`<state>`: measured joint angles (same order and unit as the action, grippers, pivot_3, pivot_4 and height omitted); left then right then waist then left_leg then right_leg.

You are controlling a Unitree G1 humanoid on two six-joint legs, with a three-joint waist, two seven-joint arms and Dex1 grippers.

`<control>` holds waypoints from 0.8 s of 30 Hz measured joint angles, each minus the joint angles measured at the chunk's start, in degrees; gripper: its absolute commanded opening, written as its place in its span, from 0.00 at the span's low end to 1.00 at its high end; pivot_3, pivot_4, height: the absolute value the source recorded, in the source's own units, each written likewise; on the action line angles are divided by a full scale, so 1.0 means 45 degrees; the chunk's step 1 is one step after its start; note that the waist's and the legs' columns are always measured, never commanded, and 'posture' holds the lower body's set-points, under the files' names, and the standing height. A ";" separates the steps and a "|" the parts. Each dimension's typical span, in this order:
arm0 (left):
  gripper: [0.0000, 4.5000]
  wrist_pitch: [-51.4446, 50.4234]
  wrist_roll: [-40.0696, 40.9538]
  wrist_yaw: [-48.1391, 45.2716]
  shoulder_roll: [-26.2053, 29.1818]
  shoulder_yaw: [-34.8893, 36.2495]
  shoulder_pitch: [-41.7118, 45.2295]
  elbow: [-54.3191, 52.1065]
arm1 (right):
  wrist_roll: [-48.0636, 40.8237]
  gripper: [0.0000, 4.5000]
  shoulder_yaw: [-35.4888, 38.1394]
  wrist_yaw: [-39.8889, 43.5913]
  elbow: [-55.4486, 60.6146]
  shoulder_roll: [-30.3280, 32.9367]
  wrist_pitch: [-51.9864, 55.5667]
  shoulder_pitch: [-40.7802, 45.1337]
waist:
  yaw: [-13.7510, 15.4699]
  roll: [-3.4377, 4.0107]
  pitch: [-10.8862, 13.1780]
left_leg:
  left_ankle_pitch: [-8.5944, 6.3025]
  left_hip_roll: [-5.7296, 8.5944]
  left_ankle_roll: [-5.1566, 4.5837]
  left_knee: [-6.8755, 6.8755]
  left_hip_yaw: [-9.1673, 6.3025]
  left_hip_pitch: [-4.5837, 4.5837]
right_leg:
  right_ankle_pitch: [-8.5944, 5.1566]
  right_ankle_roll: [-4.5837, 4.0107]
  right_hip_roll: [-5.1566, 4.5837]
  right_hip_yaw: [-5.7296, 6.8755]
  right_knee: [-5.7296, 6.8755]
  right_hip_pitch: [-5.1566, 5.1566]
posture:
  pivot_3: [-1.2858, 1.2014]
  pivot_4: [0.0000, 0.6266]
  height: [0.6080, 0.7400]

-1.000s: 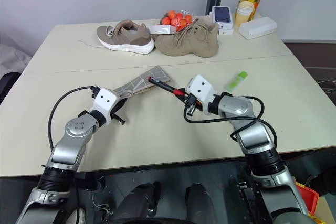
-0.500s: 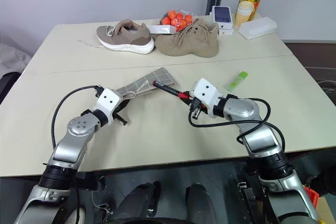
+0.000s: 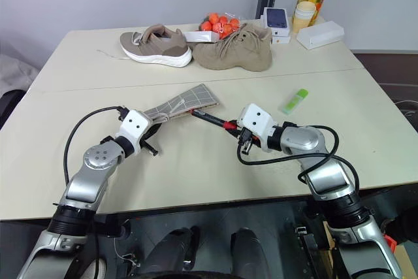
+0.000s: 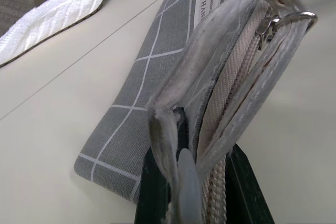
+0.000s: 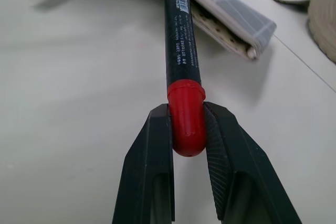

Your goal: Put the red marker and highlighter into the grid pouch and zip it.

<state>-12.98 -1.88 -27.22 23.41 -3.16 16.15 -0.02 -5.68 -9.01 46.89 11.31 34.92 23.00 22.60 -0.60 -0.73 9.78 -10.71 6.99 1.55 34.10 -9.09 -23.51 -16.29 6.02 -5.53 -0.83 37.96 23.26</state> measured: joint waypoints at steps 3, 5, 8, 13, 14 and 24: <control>0.00 0.0072 -0.0002 -0.0070 0.0030 -0.0037 -0.0016 0.0000 | 0.0104 0.06 -0.0001 -0.0075 -0.0105 -0.0008 -0.0078 0.0038 | 0.0001 0.0000 0.0000 | 0.0000 0.0000 0.0000 0.0000 0.0000 0.0000 | 0.0000 0.0000 0.0000 0.0000 0.0000 0.0000 | 0.52 0.24 1.00; 0.00 0.0169 -0.0002 -0.0095 0.0030 -0.0056 -0.0030 -0.0001 | 0.0146 0.06 -0.0003 -0.0087 -0.0105 -0.0008 -0.0086 0.0046 | 0.0003 0.0000 0.0000 | 0.0000 0.0000 0.0000 0.0000 0.0000 0.0000 | 0.0000 0.0000 0.0000 0.0000 0.0000 0.0000 | 0.52 0.24 1.00; 0.00 0.0256 -0.0002 -0.0218 0.0041 -0.0092 -0.0059 -0.0001 | 0.0342 0.06 -0.0059 -0.0137 -0.0113 -0.0004 -0.0088 0.0102 | -0.0002 0.0000 0.0000 | 0.0000 0.0000 0.0000 0.0000 0.0001 0.0000 | 0.0000 0.0000 0.0000 0.0000 0.0000 0.0000 | 0.52 0.24 1.00; 0.00 0.0746 -0.0063 -0.0669 0.0278 -0.0393 -0.0172 -0.0023 | 0.1500 0.06 -0.0956 -0.0050 -0.0130 0.0475 -0.0507 0.0650 | 0.0000 0.0000 0.0000 | 0.0000 0.0000 0.0000 0.0000 0.0002 0.0000 | 0.0000 0.0000 0.0000 0.0001 0.0000 0.0001 | 0.52 0.24 1.00; 0.00 0.0887 -0.0132 -0.0781 0.0348 -0.0508 -0.0185 -0.0034 | 0.1763 0.06 -0.1152 0.0015 -0.0126 0.0554 -0.0601 0.0779 | -0.0001 0.0000 0.0000 | 0.0000 0.0000 0.0001 0.0000 0.0001 0.0000 | 0.0000 0.0000 0.0000 0.0001 -0.0002 0.0000 | 0.52 0.24 1.00; 0.00 0.1570 -0.0284 -0.1394 0.0484 -0.1039 -0.0428 -0.0516 | 0.3755 0.29 -0.3127 0.0285 0.0058 -0.0071 -0.0814 0.1913 | -0.0004 -0.0002 0.0001 | 0.0000 0.0000 0.0001 0.0000 -0.0001 0.0000 | -0.0001 -0.0001 -0.0001 0.0000 -0.0002 0.0001 | 0.52 0.24 1.00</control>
<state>-5.91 -3.15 -33.49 25.59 -7.84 14.23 -2.34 11.22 -23.08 48.17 11.57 34.60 19.33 31.21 -0.62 -0.74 9.78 -10.71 6.99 1.55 34.10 -9.10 -23.51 -16.29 6.02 -5.53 -0.83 37.95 23.27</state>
